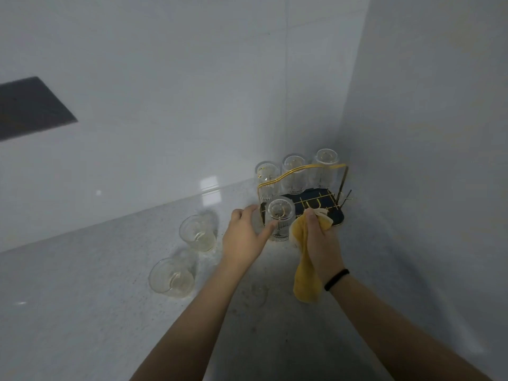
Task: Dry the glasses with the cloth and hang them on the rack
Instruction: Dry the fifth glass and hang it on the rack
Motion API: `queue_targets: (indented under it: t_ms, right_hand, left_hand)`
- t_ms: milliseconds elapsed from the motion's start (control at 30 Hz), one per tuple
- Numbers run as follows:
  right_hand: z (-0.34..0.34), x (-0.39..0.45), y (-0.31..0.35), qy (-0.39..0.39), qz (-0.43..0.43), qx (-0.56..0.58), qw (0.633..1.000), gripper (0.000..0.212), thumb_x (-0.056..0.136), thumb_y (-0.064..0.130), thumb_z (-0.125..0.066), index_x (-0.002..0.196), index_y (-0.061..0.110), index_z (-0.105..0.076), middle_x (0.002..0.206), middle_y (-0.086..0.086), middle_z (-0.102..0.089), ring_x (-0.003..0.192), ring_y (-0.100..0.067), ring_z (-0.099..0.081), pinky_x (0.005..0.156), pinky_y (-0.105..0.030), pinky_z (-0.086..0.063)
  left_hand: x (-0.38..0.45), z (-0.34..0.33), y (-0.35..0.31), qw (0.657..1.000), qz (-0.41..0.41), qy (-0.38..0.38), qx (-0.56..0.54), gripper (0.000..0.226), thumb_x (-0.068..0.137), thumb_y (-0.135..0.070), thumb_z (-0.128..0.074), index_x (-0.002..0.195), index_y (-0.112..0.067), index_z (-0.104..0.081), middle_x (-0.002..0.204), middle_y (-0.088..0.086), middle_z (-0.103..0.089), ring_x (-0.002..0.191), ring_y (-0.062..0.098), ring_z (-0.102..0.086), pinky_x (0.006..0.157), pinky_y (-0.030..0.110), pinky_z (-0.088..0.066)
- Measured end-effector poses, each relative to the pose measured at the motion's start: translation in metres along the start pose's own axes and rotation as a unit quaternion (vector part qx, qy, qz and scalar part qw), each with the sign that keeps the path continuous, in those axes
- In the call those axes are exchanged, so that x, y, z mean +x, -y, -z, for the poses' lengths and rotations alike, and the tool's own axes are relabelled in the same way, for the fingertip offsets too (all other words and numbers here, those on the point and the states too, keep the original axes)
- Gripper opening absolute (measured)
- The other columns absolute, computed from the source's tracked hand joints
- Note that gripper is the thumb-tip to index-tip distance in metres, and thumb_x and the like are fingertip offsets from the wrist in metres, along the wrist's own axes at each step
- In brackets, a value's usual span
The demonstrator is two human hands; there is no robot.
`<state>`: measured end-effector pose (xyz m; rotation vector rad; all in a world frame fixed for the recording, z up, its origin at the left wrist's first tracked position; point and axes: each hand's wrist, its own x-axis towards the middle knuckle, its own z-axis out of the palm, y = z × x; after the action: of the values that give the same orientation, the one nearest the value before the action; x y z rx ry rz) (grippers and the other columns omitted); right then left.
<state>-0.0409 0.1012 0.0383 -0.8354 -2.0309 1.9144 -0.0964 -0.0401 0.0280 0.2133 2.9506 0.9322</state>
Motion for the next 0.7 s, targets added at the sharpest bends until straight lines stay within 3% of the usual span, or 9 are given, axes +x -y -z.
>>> queue_targets:
  t_ms: [133, 200, 300, 367, 400, 467, 567, 700]
  right_hand:
    - [-0.025, -0.027, -0.003, 0.017, 0.0, -0.005, 1.0, 0.035, 0.092, 0.044, -0.041, 0.076, 0.019, -0.059, 0.064, 0.003, -0.054, 0.061, -0.007, -0.054, 0.048, -0.011, -0.041]
    - [-0.041, -0.043, -0.004, 0.028, -0.003, -0.016, 0.999, 0.044, 0.093, 0.043, -0.041, 0.087, 0.004, -0.061, 0.065, -0.006, -0.056, 0.065, -0.014, -0.058, 0.046, -0.009, -0.042]
    - [-0.069, -0.076, -0.004, 0.026, 0.003, -0.021, 0.999, 0.05, 0.094, 0.04, -0.04, 0.097, -0.007, -0.057, 0.079, -0.024, -0.06, 0.086, -0.033, -0.06, 0.063, -0.029, -0.049]
    - [-0.085, -0.096, -0.004, 0.026, 0.015, -0.031, 0.999, 0.053, 0.095, 0.038, -0.039, 0.101, -0.013, -0.053, 0.092, -0.035, -0.057, 0.09, -0.043, -0.056, 0.075, -0.044, -0.05]
    - [-0.093, -0.106, -0.004, 0.025, 0.014, -0.038, 0.999, 0.054, 0.095, 0.038, -0.038, 0.101, -0.014, -0.053, 0.091, -0.037, -0.055, 0.09, -0.045, -0.055, 0.078, -0.047, -0.05]
    - [-0.101, -0.118, -0.005, 0.022, 0.006, -0.051, 0.998, 0.056, 0.095, 0.04, -0.037, 0.097, -0.013, -0.054, 0.076, -0.031, -0.049, 0.076, -0.042, -0.056, 0.069, -0.041, -0.051]
    - [-0.112, -0.133, -0.012, 0.007, -0.009, -0.071, 0.997, 0.05, 0.095, 0.044, -0.034, 0.074, 0.004, -0.055, 0.064, -0.017, -0.046, 0.063, -0.019, -0.051, 0.056, -0.027, -0.04]
    - [-0.116, -0.149, -0.019, -0.01, -0.02, -0.087, 0.996, 0.046, 0.093, 0.051, -0.032, 0.065, 0.02, -0.051, 0.062, 0.001, -0.053, 0.062, -0.012, -0.053, 0.054, -0.022, -0.036]
  left_hand:
    - [-0.024, 0.024, 0.037, 0.999, 0.005, -0.04, -0.008, 0.056, 0.088, -0.049, -0.061, 0.134, -0.018, -0.053, 0.133, 0.009, -0.052, 0.117, 0.025, -0.054, 0.094, 0.039, -0.048]
    - [-0.036, 0.035, 0.066, 0.997, 0.028, -0.049, 0.051, 0.057, 0.088, -0.05, -0.06, 0.135, -0.02, -0.051, 0.135, 0.009, -0.05, 0.125, 0.027, -0.043, 0.103, 0.04, -0.033]
    - [-0.054, 0.054, 0.121, 0.986, 0.093, -0.016, 0.139, 0.073, 0.084, -0.058, -0.058, 0.145, -0.023, -0.036, 0.15, 0.012, -0.031, 0.139, 0.029, -0.025, 0.112, 0.043, -0.012]
    - [-0.062, 0.063, 0.15, 0.979, 0.134, 0.014, 0.154, 0.087, 0.082, -0.064, -0.056, 0.151, -0.023, -0.022, 0.158, 0.014, -0.013, 0.145, 0.03, -0.012, 0.116, 0.047, -0.006]
    - [-0.065, 0.067, 0.162, 0.977, 0.149, 0.031, 0.148, 0.093, 0.08, -0.066, -0.057, 0.152, -0.023, -0.017, 0.16, 0.015, -0.006, 0.146, 0.031, -0.009, 0.117, 0.049, -0.006]
    - [-0.067, 0.07, 0.177, 0.978, 0.168, 0.058, 0.109, 0.098, 0.08, -0.062, -0.062, 0.153, -0.021, -0.011, 0.16, 0.017, -0.001, 0.146, 0.034, -0.008, 0.116, 0.05, -0.014]
    - [-0.067, 0.075, 0.196, 0.982, 0.17, 0.081, 0.021, 0.094, 0.082, -0.041, -0.071, 0.153, -0.017, -0.014, 0.158, 0.019, -0.011, 0.143, 0.037, -0.018, 0.113, 0.051, -0.029]
    - [-0.065, 0.078, 0.206, 0.981, 0.156, 0.105, -0.049, 0.095, 0.078, -0.03, -0.077, 0.152, -0.016, -0.018, 0.15, 0.015, -0.025, 0.132, 0.034, -0.039, 0.099, 0.042, -0.044]
